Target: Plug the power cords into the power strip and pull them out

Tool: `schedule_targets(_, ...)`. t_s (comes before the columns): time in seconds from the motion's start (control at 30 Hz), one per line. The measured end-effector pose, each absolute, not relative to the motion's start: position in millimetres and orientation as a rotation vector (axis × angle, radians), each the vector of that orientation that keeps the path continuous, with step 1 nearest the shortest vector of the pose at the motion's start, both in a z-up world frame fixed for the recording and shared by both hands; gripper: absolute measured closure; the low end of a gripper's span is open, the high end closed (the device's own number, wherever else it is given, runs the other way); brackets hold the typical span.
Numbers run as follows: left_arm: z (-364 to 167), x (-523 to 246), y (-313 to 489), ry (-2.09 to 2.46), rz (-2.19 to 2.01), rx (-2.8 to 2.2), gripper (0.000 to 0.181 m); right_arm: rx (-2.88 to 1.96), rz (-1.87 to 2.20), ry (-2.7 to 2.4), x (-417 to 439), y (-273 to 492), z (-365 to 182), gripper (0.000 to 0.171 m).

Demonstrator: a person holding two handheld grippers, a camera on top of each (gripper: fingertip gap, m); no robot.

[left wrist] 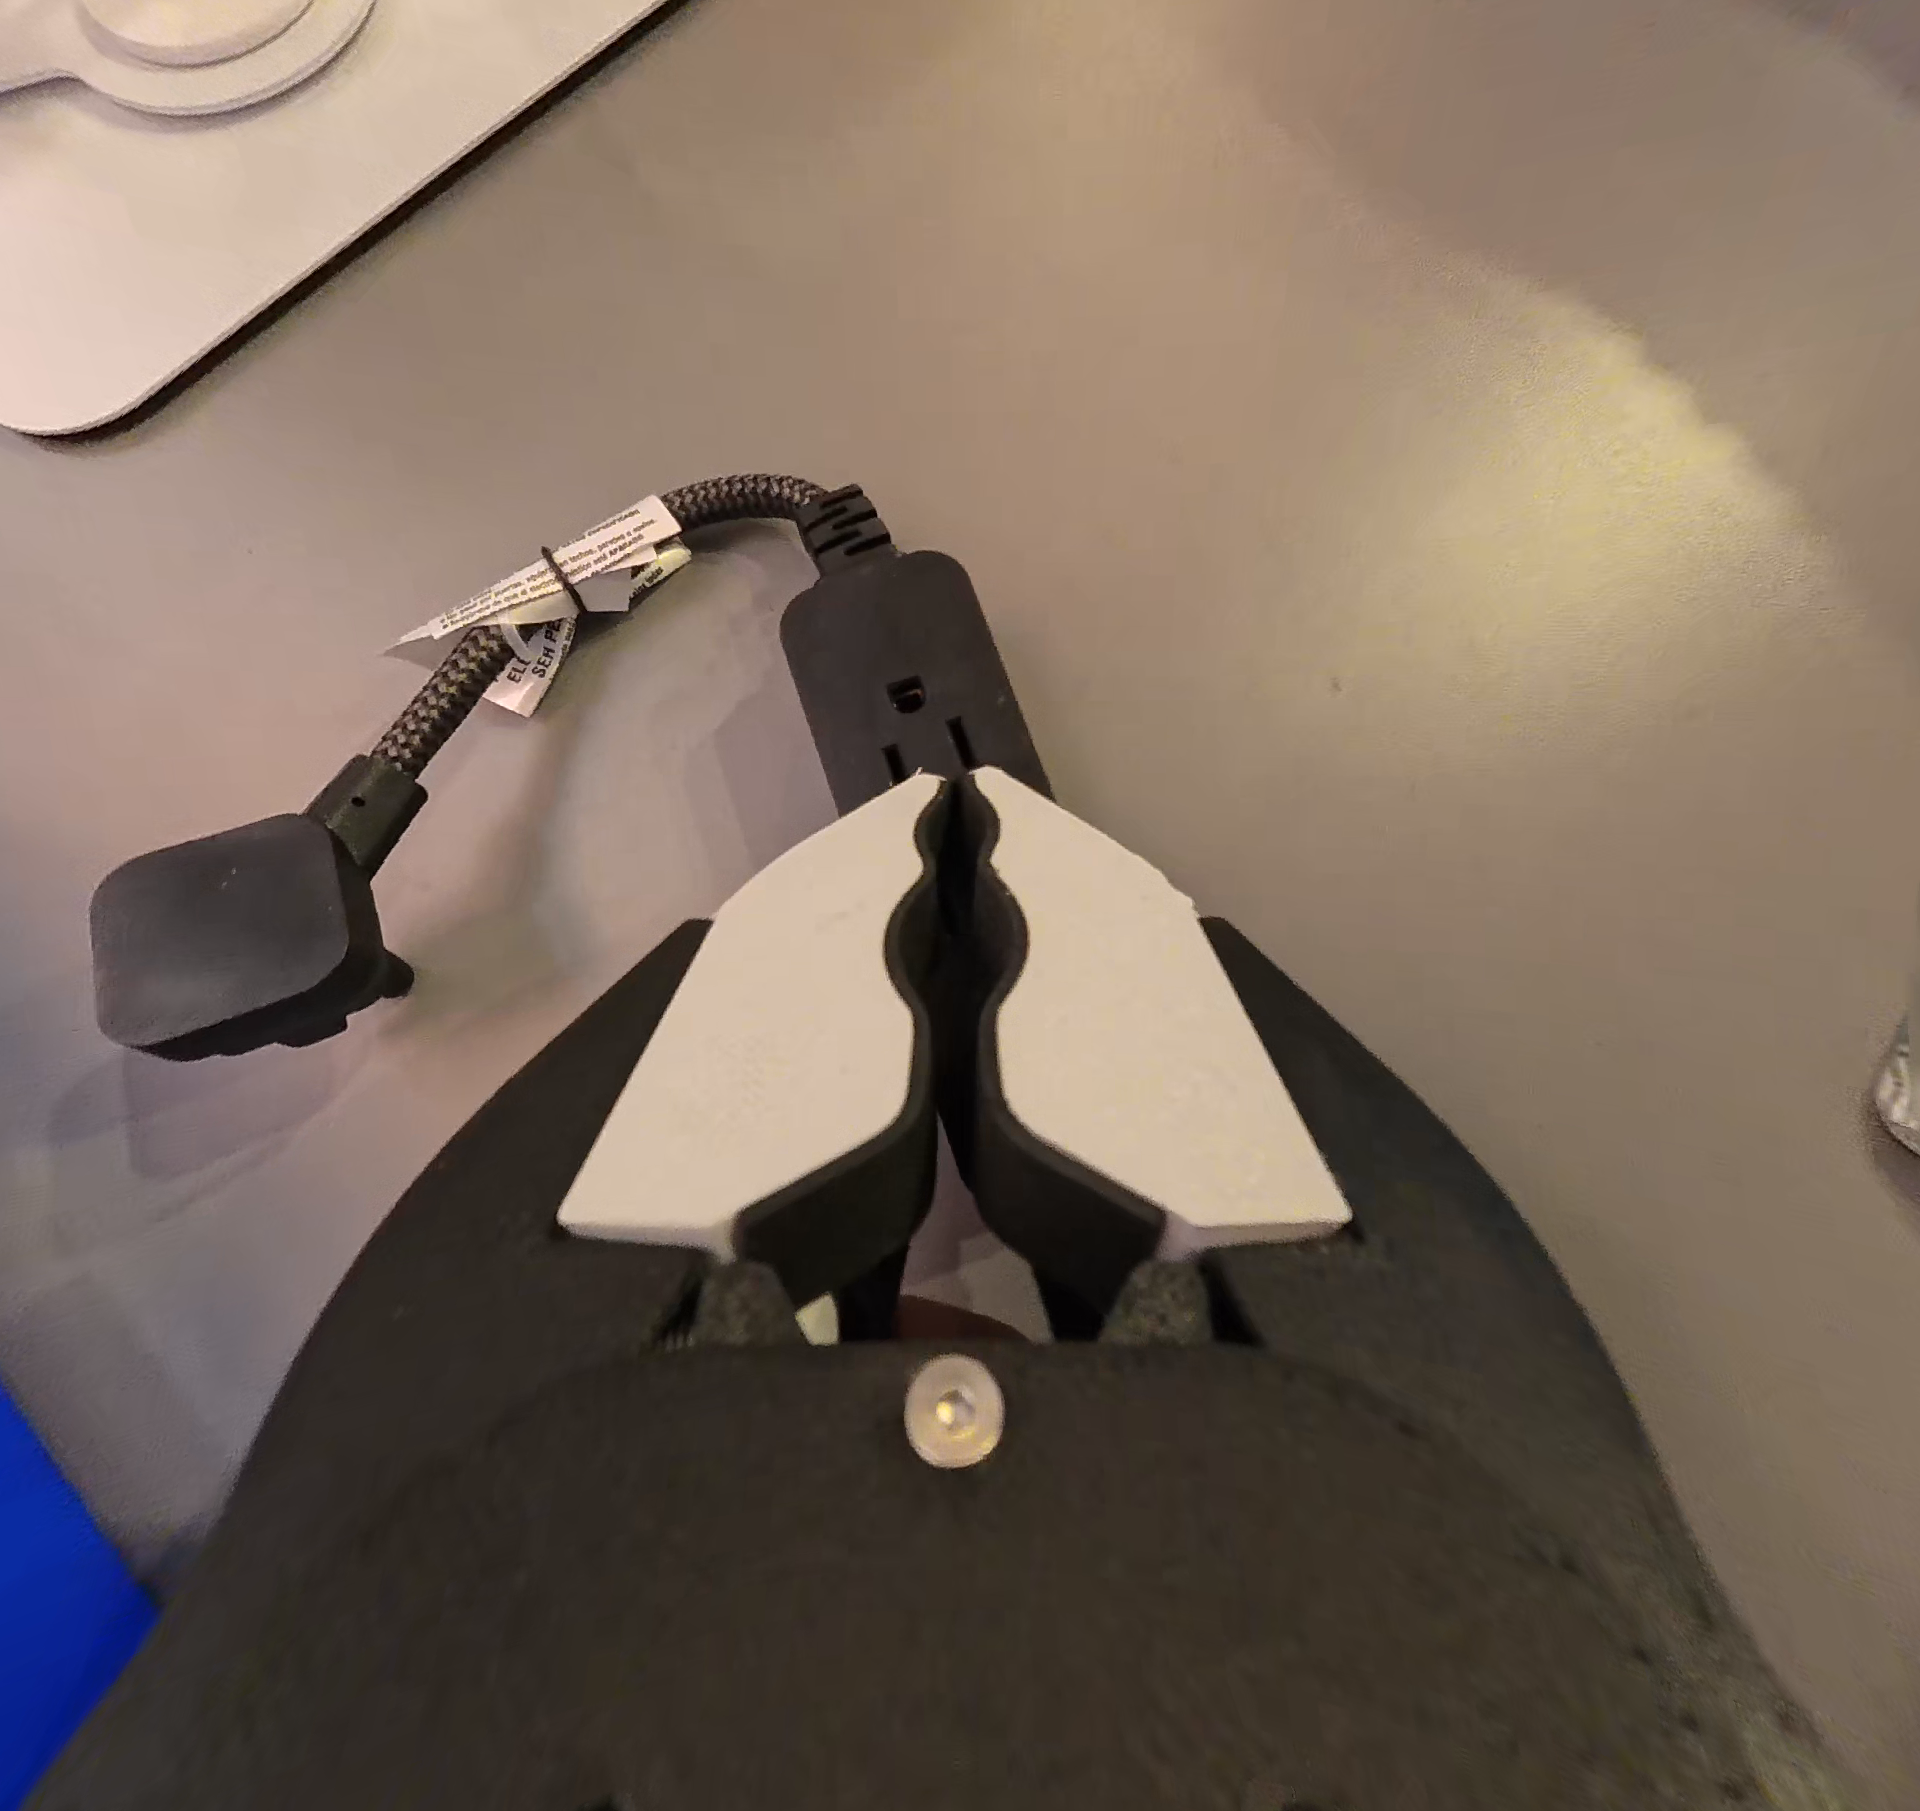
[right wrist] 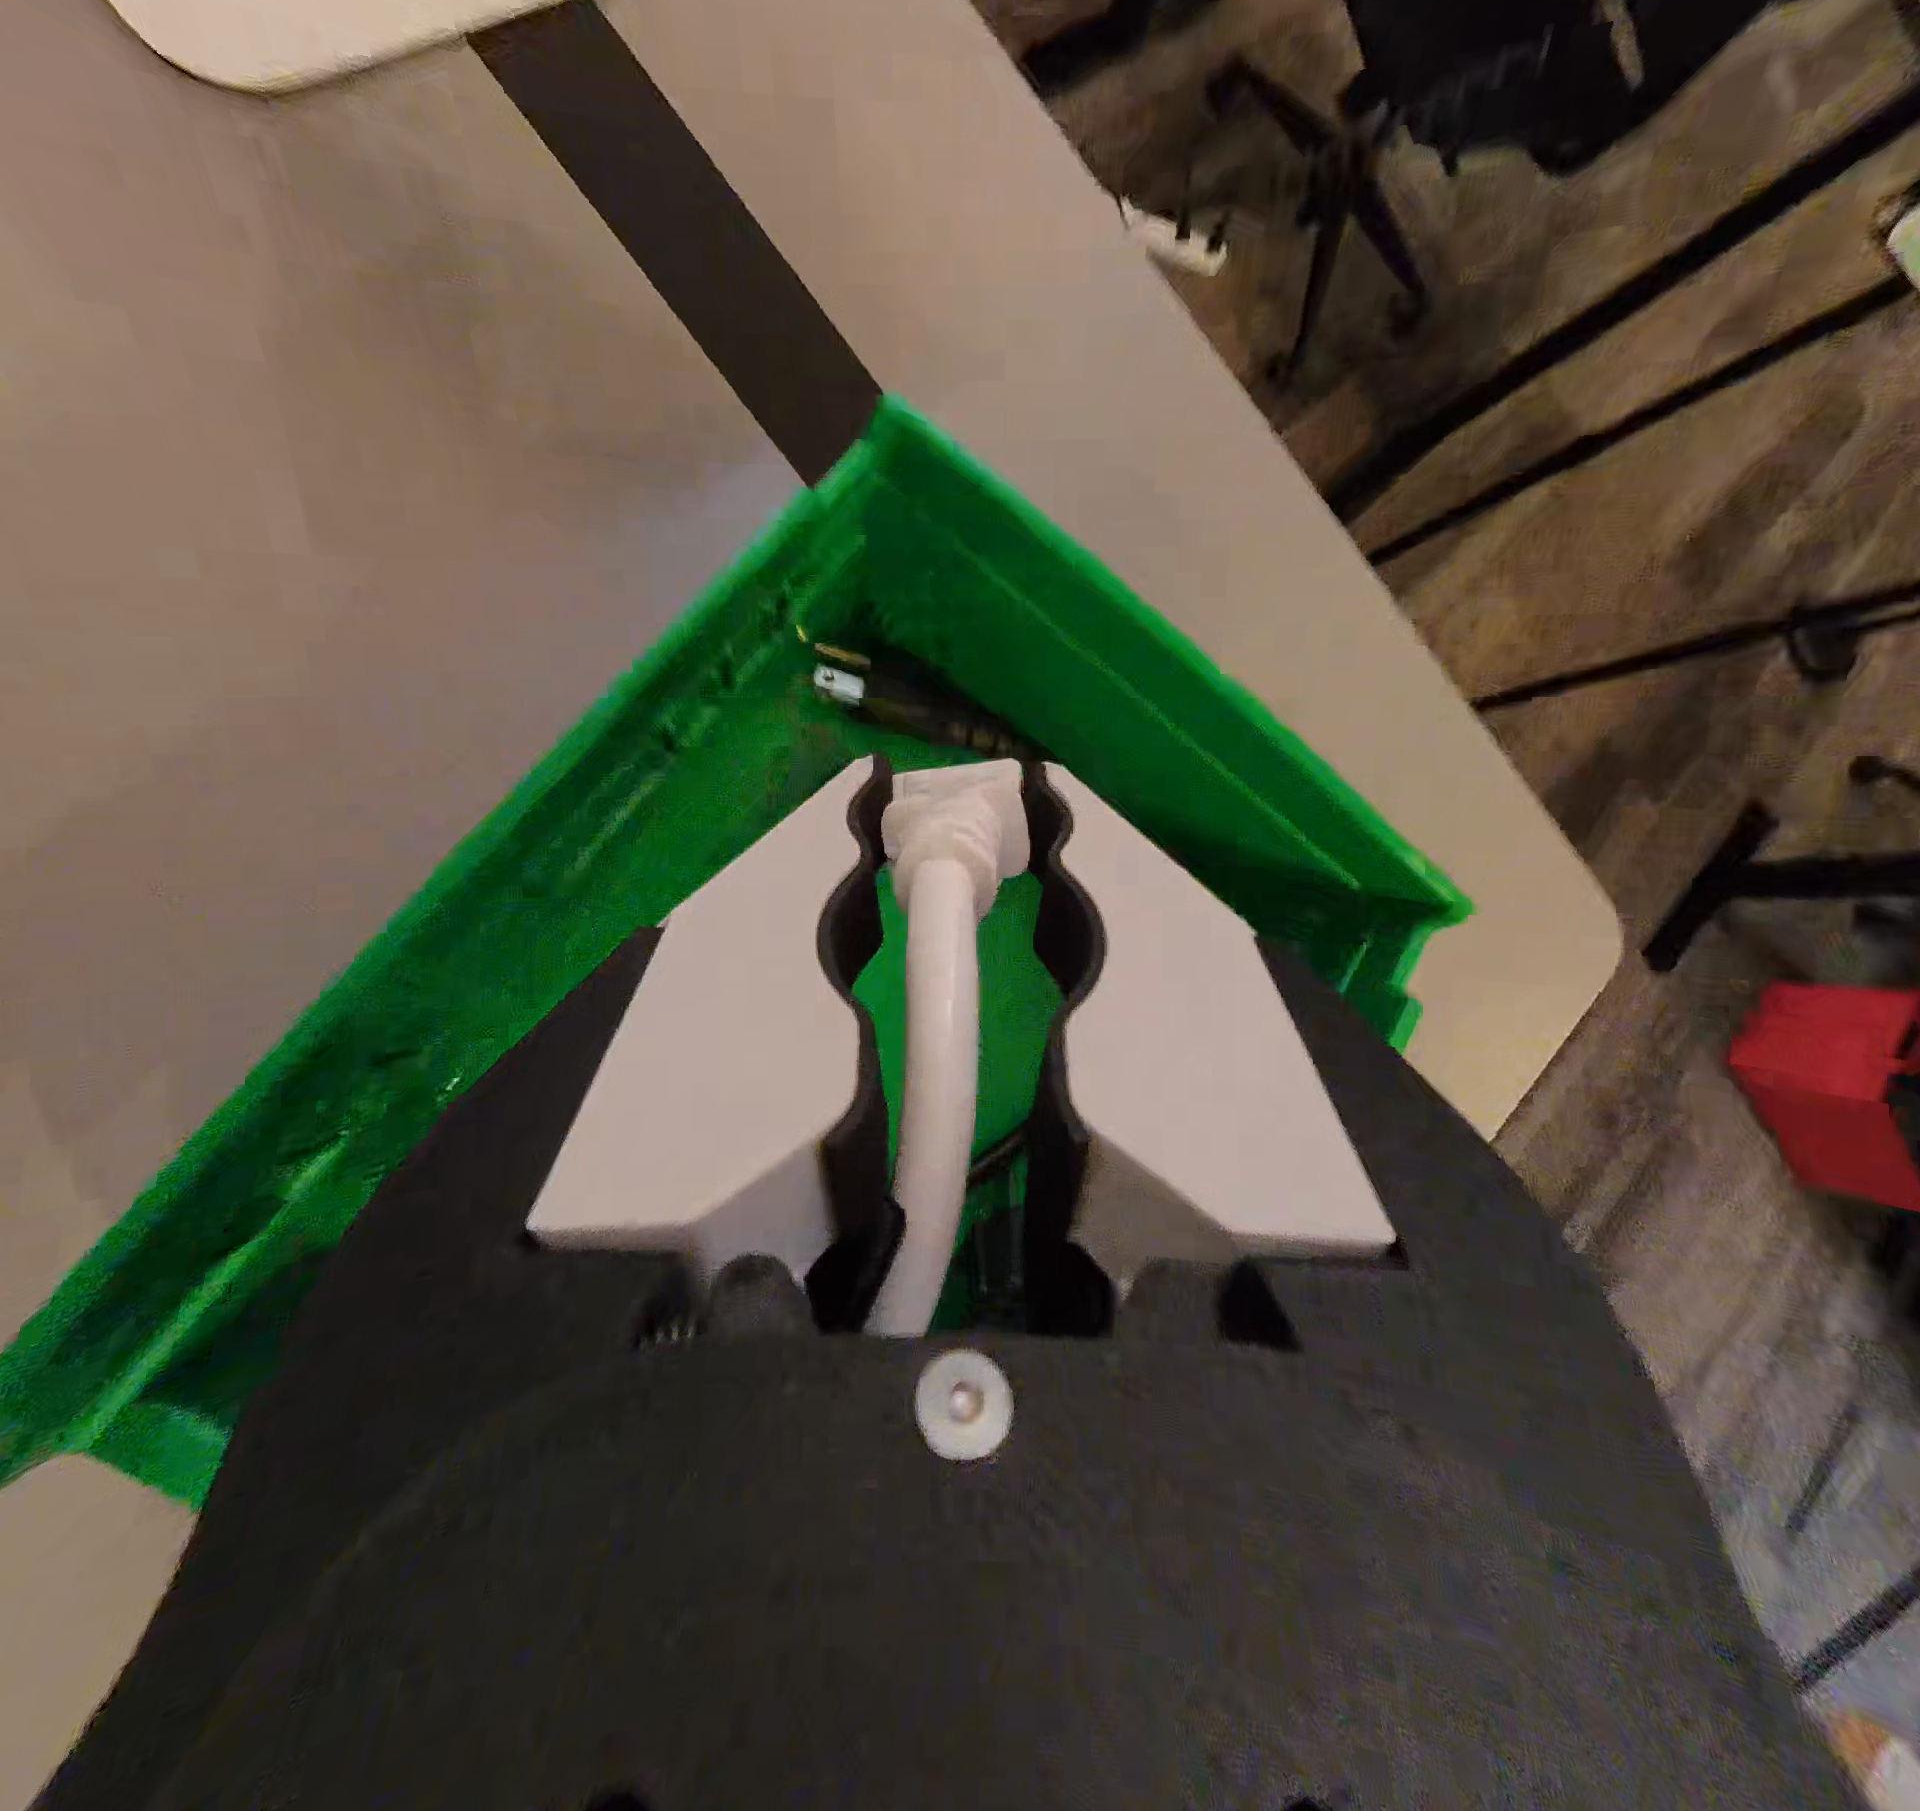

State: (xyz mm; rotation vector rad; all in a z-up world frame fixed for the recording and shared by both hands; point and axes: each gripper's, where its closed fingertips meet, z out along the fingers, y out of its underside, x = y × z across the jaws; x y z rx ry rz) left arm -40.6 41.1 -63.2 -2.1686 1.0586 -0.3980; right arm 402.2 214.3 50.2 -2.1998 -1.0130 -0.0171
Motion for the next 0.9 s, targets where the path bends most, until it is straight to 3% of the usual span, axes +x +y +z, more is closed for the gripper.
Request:
schedule_targets(0.07,-63.1,-40.3,41.3,1.054,-0.410,-2.170,0.181,-2.321,-0.034,-0.946,422.8,214.8,15.1,0.142)
schedule_targets(0.13,-63.0,-40.0,41.1,1.052,-0.422,-2.171,0.181,-2.414,-0.055,-0.925,432.4,211.3,-0.5,0.104)
schedule_targets(0.17,-63.1,-39.8,41.1,1.056,-0.422,-2.170,0.181,-2.439,-0.089,-0.935,435.0,209.8,-1.3,0.091)
schedule_targets(0.2,-63.2,-39.8,41.0,1.064,-0.417,-2.167,0.181,-2.440,-0.144,-0.952,437.2,209.5,4.2,0.089)
schedule_targets(0.33,-63.0,-37.9,40.7,1.079,-0.424,-2.159,0.181,-2.262,-0.254,-1.098,392.8,201.3,60.3,0.098)
schedule_targets(0.5,-61.9,-35.5,40.3,1.124,-0.421,-2.121,0.181,-1.850,0.010,-1.576,207.4,137.3,90.5,0.105)
schedule_targets(0.7,-60.1,-36.3,38.8,1.113,-0.491,-2.093,0.181,-1.459,0.247,-2.122,30.7,64.9,1.2,0.105)
schedule_targets(0.9,-59.8,-35.3,32.9,1.172,-0.581,-2.063,0.181,-1.249,0.305,-2.450,-32.2,56.4,-76.4,0.111)
